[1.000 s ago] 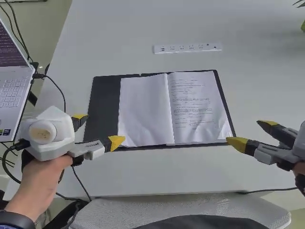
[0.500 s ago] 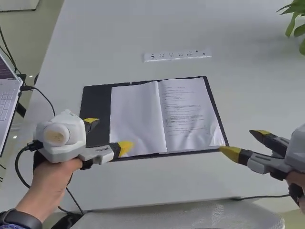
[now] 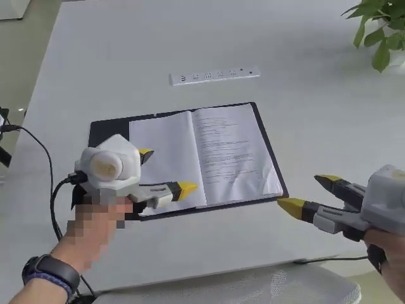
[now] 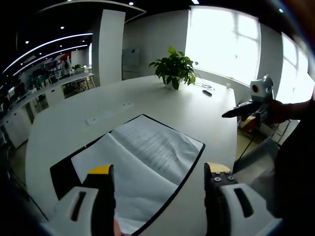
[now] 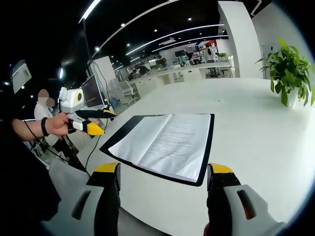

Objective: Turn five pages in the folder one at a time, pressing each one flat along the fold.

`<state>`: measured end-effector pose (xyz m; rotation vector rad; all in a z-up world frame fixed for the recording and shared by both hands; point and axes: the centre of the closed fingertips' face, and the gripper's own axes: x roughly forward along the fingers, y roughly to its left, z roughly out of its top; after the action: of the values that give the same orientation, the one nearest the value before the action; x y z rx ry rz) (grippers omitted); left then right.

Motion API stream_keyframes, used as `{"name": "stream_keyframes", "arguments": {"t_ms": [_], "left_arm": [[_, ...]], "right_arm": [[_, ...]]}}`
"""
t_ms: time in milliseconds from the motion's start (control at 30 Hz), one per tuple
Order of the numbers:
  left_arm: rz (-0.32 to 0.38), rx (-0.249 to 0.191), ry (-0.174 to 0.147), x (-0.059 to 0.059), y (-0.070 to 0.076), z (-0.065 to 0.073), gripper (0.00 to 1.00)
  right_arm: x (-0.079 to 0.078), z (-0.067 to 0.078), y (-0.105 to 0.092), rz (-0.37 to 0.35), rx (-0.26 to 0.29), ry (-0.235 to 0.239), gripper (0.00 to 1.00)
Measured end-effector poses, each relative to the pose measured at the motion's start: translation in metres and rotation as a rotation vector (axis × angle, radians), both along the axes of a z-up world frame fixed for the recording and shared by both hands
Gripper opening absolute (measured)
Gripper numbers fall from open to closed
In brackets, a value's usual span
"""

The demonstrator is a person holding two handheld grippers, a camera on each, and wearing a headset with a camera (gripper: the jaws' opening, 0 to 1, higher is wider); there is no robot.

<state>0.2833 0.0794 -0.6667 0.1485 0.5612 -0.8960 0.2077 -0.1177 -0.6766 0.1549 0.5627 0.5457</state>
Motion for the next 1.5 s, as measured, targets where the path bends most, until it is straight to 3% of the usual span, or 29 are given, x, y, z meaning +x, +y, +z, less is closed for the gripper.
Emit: {"name": "stream_keyframes", "arguments": {"t_ms": [233, 600, 933, 1167, 1233, 1500], "left_arm": [[-0.062, 0.009, -0.016, 0.009, -0.034, -0.002, 0.74], [-0.11, -0.003, 0.007, 0.015, -0.09, -0.019, 0.73], [-0.154, -0.003, 0.064, 0.013, -0.141, -0.049, 0.73], [-0.152, 0.021, 0.091, 0.018, -0.174, -0.081, 0.72], [-0.152, 0.061, 0.093, 0.018, -0.18, -0.093, 0.73], [-0.098, 0.105, 0.106, 0.023, -0.196, -0.119, 0.75]], "right_arm": [[0.001, -0.003, -0.004, 0.005, -0.008, 0.001, 0.7], [0.002, -0.005, -0.007, 0.023, -0.008, 0.0, 0.7], [0.003, -0.011, -0.018, 0.013, 0.0, 0.013, 0.7], [0.003, -0.009, -0.017, 0.01, 0.011, 0.016, 0.7], [0.003, -0.008, -0.016, 0.011, 0.013, 0.017, 0.7], [-0.001, -0.008, -0.02, -0.007, 0.028, 0.027, 0.69]]}}
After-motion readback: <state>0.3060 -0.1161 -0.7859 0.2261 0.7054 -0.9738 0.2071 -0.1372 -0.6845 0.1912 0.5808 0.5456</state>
